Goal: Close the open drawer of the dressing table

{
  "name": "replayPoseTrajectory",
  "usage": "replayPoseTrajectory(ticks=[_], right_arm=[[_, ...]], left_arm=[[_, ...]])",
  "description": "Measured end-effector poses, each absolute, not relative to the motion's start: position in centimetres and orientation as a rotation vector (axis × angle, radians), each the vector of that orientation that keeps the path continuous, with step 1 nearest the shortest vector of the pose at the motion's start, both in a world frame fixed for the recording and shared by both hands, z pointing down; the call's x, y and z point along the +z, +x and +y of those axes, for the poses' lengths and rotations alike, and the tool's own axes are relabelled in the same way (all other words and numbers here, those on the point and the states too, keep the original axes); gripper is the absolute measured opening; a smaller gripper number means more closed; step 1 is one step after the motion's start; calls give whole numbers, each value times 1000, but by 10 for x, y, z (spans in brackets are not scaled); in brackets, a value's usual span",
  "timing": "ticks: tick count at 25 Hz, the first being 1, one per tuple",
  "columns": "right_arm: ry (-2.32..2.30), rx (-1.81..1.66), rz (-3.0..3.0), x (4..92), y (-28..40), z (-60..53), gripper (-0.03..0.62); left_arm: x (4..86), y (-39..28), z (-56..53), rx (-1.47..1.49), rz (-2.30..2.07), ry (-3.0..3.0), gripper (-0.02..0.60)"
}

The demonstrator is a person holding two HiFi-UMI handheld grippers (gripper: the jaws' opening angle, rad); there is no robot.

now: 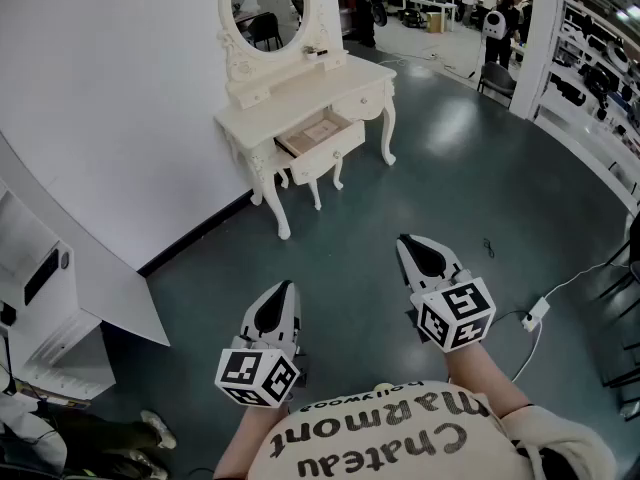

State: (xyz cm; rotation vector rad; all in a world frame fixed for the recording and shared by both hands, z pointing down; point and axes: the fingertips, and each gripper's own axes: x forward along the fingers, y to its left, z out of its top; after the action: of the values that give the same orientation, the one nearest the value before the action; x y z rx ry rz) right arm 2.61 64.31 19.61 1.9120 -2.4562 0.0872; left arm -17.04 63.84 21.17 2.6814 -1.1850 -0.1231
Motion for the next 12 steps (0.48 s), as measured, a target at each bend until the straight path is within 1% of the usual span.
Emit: replayPoseTrajectory(ticks=[12], right_arm=[[1957, 134, -2452, 204, -16, 645, 29]], left_arm=[[216, -216, 632, -133, -1143, 2680, 8]])
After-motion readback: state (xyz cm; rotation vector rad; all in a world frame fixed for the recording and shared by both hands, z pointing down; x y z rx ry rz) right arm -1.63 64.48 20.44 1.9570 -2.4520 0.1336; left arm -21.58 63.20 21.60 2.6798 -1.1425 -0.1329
